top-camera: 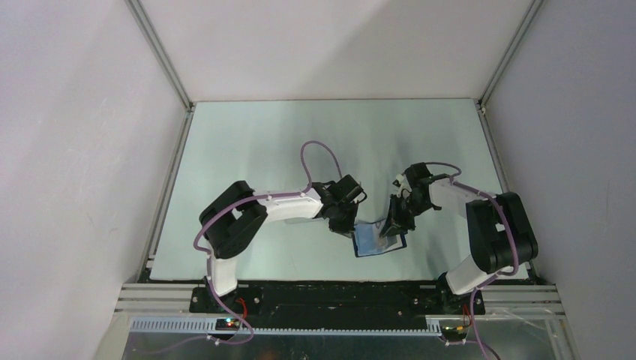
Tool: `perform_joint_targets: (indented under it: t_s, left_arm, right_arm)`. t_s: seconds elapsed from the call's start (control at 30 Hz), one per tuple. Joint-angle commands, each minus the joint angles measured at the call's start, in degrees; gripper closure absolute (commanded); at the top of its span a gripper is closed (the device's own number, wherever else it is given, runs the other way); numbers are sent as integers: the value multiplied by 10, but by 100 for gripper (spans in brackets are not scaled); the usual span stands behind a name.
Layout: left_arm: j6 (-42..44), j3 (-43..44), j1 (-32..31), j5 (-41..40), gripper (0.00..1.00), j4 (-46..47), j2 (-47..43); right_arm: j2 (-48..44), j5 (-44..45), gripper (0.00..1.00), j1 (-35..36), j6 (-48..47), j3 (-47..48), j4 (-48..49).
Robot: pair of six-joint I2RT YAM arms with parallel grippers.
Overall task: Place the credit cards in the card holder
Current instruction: Insert the credit card into the card holder.
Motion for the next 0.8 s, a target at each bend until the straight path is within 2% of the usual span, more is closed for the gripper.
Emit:
perform_joint_targets:
  t_s: [0.0, 0.13, 0.27, 0.33, 0.47, 0.77]
  left_arm:
    - [27, 0, 11, -60, 100, -19, 32]
    - [29, 2, 11, -59, 100, -18, 35]
    - [29, 2, 12, -59, 100, -19, 35]
    - [29, 2, 12, -59, 100, -19, 35]
    - [29, 2, 11, -59, 100, -19, 35]
    - [29, 2, 11, -58, 100, -19, 35]
  right_arm:
    - [45, 20, 100, 1, -7, 16, -30]
    - [68, 47, 100, 10, -8, 17, -35]
    - [69, 82, 95, 31, -4, 21, -32]
    - [65, 94, 84, 41, -3, 24, -29]
    - [49, 111, 68, 62, -3, 31, -23]
    - [44, 112, 51, 104, -11, 53, -12]
